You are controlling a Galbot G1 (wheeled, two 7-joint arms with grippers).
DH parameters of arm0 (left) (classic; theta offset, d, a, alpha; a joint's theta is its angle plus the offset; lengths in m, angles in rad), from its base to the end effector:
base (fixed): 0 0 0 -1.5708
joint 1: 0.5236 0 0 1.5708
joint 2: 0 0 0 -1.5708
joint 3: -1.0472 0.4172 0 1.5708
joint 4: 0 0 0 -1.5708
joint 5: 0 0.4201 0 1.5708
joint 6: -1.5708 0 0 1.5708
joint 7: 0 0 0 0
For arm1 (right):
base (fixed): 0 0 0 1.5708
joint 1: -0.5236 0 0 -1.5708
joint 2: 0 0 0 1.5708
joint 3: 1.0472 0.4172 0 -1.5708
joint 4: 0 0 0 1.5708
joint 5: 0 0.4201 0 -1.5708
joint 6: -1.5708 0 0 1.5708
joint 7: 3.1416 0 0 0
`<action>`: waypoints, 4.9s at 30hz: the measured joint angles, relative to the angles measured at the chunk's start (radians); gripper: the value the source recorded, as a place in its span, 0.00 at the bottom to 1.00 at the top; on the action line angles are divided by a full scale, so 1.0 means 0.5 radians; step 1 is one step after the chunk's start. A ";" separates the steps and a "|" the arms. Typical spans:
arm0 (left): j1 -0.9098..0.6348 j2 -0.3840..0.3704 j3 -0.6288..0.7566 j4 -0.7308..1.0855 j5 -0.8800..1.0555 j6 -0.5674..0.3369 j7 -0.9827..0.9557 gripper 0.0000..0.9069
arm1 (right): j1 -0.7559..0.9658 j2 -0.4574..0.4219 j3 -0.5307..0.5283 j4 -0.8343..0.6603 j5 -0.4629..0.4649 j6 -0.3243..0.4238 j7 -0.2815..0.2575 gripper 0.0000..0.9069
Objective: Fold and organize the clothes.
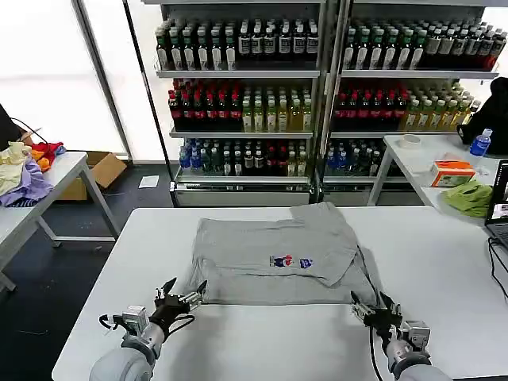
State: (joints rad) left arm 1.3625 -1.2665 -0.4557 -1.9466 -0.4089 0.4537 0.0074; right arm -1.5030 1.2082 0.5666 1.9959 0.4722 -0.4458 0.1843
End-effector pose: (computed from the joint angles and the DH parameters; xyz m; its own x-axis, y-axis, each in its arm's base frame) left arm 0.2904 0.0535 -0.3670 -0.8851 0.2235 0.4083 0.1789 0.9731 -0.1450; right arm 0.2455 -0.1019 -0.3679 -0.8764 0.0316 0.4806 0.0580 0.9975 0.0402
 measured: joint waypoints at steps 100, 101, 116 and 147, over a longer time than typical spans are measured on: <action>-0.926 0.660 0.293 0.817 -0.492 0.192 0.377 1.00 | 1.711 -0.063 -0.570 -1.427 0.033 -0.262 -0.742 0.94; -0.951 0.657 0.313 0.848 -0.492 0.189 0.379 0.91 | 1.724 -0.051 -0.579 -1.449 0.033 -0.262 -0.743 0.73; -1.035 0.614 0.441 1.000 -0.494 0.176 0.398 0.01 | 1.815 0.058 -0.669 -1.637 0.068 -0.259 -0.727 0.00; -0.926 0.673 0.314 0.816 -0.595 0.134 0.321 0.01 | 1.570 -0.051 -0.503 -1.080 0.527 -0.279 -0.486 0.00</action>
State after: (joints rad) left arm 0.8996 -0.9301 -0.2986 -1.5388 -0.7063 0.5206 0.1679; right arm -0.7180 1.1828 0.3148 1.4559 0.7360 -0.5852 -0.0587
